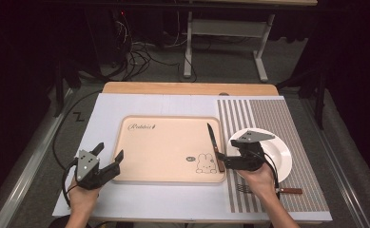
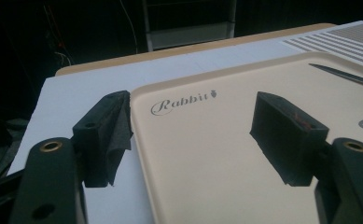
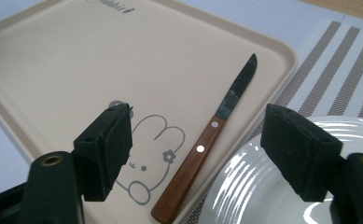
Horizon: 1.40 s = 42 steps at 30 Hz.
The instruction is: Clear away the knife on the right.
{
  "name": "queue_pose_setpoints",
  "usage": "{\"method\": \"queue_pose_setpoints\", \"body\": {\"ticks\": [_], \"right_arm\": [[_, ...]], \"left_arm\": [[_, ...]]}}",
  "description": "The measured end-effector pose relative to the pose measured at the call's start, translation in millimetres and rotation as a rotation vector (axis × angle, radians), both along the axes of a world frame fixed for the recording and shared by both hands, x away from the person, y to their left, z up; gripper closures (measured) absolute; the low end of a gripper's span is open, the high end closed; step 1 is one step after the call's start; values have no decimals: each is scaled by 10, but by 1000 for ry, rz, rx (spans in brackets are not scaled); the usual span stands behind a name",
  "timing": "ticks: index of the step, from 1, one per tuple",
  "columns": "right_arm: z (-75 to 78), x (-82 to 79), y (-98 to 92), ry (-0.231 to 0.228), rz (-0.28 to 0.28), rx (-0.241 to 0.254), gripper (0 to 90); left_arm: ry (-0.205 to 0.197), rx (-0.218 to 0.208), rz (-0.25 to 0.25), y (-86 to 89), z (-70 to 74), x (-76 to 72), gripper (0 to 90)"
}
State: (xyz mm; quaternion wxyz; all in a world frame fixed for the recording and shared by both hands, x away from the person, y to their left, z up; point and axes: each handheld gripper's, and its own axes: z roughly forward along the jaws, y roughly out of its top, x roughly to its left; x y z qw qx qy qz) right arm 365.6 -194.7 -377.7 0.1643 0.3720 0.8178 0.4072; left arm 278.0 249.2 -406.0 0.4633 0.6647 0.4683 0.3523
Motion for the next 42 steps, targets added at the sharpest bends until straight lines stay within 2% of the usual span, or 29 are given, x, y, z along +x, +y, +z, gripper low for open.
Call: {"method": "queue_pose_setpoints", "body": {"ticks": [3,16,24,29,36,39,42], "right_arm": [[12,-28,-37,-19,-14,2,245],[-6,-148,-276,-69,-39,66,196],[-5,-227,-371,-104,-62,63,163],[7,-334,-445,-154,-51,52,163],[-36,-473,-684,-163,-96,104,204],[-63,-563,-816,-218,-132,138,239],[-78,-631,-904,-258,-164,181,277]], "left_arm": [[-4,-2,3,4,4,-5,292],[0,-2,6,1,2,0,290],[-2,-4,6,7,4,-2,289],[-6,-1,5,4,1,0,292],[-6,-6,3,4,3,-4,292],[-10,-14,-4,-10,14,-34,301],[-15,1,-12,-41,17,-43,301]]}}
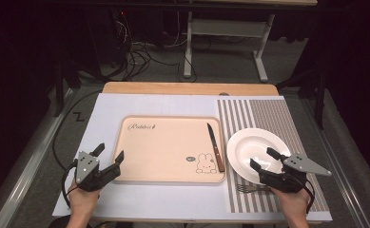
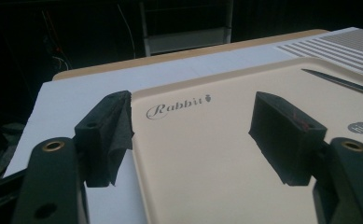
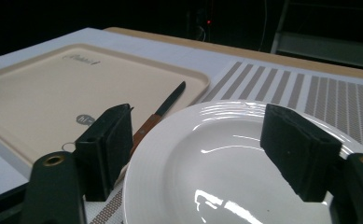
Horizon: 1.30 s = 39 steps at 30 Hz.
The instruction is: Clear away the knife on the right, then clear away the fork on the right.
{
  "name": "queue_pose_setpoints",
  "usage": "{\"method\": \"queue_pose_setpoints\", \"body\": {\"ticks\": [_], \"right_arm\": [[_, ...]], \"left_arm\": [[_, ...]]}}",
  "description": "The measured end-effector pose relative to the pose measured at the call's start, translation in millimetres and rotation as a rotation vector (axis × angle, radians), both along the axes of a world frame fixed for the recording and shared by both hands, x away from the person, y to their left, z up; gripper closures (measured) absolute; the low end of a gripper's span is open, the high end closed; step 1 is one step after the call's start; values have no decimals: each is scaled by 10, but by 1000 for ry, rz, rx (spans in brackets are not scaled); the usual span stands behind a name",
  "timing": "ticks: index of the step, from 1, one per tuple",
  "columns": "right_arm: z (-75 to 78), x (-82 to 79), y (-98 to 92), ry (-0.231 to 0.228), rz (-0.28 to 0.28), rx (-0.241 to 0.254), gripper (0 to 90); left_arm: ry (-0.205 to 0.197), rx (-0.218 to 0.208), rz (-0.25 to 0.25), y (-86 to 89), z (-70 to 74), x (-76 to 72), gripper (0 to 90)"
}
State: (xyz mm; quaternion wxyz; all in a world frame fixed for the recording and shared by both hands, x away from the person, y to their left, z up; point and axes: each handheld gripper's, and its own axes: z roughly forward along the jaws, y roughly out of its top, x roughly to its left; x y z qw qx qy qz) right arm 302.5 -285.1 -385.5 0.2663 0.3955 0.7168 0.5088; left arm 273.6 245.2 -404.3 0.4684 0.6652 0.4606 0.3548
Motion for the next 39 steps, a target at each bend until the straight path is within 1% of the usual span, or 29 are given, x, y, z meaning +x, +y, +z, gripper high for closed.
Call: {"method": "queue_pose_setpoints", "body": {"ticks": [2,5,8,13,15,20,22,24,27,29,31,33,34,36,39], "right_arm": [[-18,-37,-43,-14,-11,21,281],[-44,-81,-101,-30,-34,27,291],[-63,-88,-140,-24,-42,37,290],[-87,-96,-186,-20,-56,52,289],[-104,-100,-210,-21,-65,48,291],[-122,-116,-271,-23,-76,58,279],[-120,-118,-292,-17,-78,69,280],[-108,-115,-308,1,-76,73,289],[-89,-123,-314,8,-89,54,301],[-79,-129,-315,19,-87,39,309],[-67,-140,-313,32,-85,11,319],[-48,-151,-319,59,-80,-21,344],[-43,-153,-322,67,-79,-30,350],[-33,-145,-329,102,-63,-46,356],[-30,-153,-332,125,-50,-64,384]], "left_arm": [[-4,0,-1,4,3,-4,300],[-4,-4,2,12,2,-1,300],[-4,3,-1,3,0,-3,298],[-9,-13,8,33,11,-13,297],[-12,-13,8,35,13,-16,297],[-13,-5,6,20,15,-13,296],[-9,-2,7,16,12,-7,296],[-7,1,5,12,10,-4,296],[-12,0,7,13,12,-14,296],[-13,-3,10,20,14,-15,296],[-10,-2,12,23,13,-9,296],[-8,0,10,16,11,-2,296],[-8,6,7,8,9,-2,296],[-9,11,3,-2,12,-7,296],[-15,14,7,-7,18,-16,296]]}}
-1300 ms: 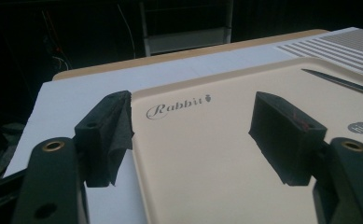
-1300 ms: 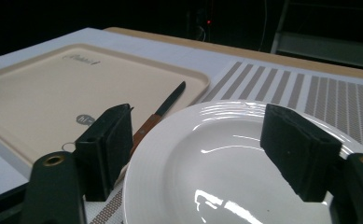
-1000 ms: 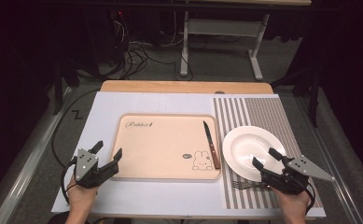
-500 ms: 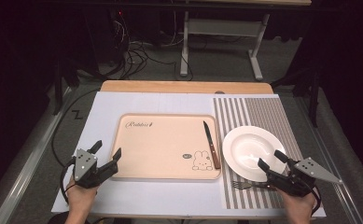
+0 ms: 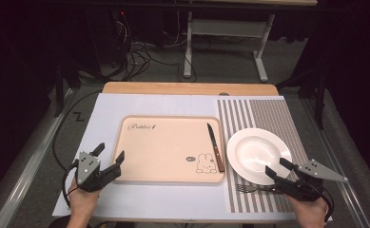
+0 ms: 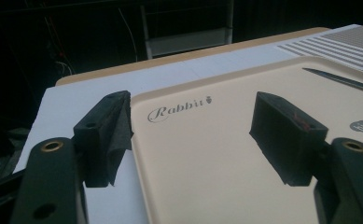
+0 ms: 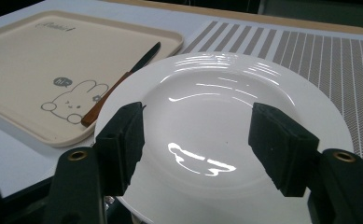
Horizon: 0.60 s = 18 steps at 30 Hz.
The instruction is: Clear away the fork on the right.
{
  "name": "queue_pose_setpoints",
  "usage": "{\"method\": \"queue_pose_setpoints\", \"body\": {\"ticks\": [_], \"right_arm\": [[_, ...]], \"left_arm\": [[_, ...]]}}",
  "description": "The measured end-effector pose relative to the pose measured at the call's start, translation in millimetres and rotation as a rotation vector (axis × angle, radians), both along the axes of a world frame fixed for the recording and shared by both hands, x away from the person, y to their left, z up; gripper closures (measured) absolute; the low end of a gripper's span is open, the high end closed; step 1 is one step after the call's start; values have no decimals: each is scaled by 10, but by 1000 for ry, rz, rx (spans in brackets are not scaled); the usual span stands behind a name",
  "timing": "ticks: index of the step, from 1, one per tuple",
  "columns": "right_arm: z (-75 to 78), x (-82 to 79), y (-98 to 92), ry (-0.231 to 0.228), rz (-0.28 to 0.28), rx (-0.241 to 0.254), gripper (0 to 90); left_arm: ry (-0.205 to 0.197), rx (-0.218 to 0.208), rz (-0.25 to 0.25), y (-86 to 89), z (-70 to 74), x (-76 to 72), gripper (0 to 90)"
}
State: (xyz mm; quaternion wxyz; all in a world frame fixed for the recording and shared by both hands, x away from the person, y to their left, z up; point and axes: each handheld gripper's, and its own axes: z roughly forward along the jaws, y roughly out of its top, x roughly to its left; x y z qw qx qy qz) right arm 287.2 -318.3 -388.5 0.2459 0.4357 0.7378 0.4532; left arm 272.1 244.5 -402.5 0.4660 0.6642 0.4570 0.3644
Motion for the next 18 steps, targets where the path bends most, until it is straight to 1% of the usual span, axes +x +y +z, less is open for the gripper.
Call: {"method": "queue_pose_setpoints", "body": {"ticks": [2,5,8,12,14,16,18], "right_arm": [[8,-8,4,10,7,-2,386],[32,-17,9,14,14,-17,399],[61,-12,10,37,28,-34,412],[106,7,0,102,59,-62,443],[110,7,1,125,69,-85,453],[111,3,4,140,73,-111,462],[114,-2,3,166,71,-135,467]], "left_arm": [[3,1,2,4,-2,5,296],[6,3,1,2,-3,8,296],[7,4,1,-1,-5,9,296],[7,5,2,1,-4,8,296],[7,6,4,2,-5,9,296],[6,6,7,3,-4,11,295],[3,3,6,6,-2,7,295]]}}
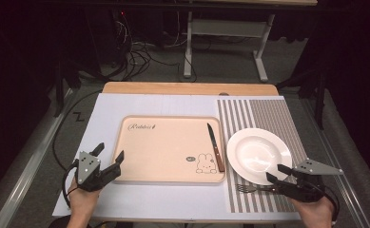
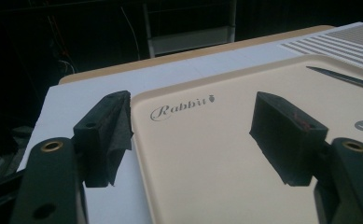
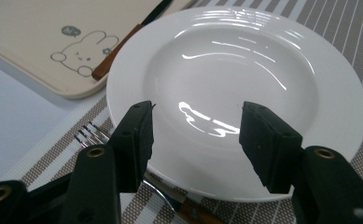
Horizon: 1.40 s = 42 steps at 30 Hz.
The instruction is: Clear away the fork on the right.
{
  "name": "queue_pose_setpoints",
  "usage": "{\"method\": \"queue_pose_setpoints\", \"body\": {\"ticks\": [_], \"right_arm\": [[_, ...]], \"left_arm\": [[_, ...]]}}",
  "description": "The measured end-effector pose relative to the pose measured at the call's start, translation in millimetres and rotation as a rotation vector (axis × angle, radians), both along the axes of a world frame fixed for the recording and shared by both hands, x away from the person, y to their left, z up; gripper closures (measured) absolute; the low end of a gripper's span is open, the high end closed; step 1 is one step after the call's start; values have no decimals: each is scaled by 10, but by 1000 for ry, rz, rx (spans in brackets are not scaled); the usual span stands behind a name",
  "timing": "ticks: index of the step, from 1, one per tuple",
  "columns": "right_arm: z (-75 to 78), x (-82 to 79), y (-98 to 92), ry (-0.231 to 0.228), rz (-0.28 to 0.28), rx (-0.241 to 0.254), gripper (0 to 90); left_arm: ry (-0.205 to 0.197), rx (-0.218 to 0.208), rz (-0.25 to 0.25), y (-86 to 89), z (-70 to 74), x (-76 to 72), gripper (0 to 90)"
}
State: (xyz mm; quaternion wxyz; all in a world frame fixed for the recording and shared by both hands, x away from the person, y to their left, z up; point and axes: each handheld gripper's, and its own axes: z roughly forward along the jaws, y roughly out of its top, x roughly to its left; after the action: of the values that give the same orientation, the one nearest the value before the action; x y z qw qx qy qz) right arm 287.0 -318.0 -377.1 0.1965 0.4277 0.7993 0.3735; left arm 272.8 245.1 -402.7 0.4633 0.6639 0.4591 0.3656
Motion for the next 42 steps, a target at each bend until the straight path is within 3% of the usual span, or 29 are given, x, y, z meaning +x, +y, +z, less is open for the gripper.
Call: {"method": "queue_pose_setpoints", "body": {"ticks": [12,22,36,42], "right_arm": [[12,-6,-42,93,7,-114,480],[24,-52,-90,137,14,-168,517],[-37,-45,-147,216,9,-236,531],[-87,0,-145,271,3,-265,529]], "left_arm": [[6,-4,4,10,1,2,292],[22,-4,4,8,-3,12,277],[11,3,1,3,-4,8,281],[10,0,4,8,-2,6,281]]}}
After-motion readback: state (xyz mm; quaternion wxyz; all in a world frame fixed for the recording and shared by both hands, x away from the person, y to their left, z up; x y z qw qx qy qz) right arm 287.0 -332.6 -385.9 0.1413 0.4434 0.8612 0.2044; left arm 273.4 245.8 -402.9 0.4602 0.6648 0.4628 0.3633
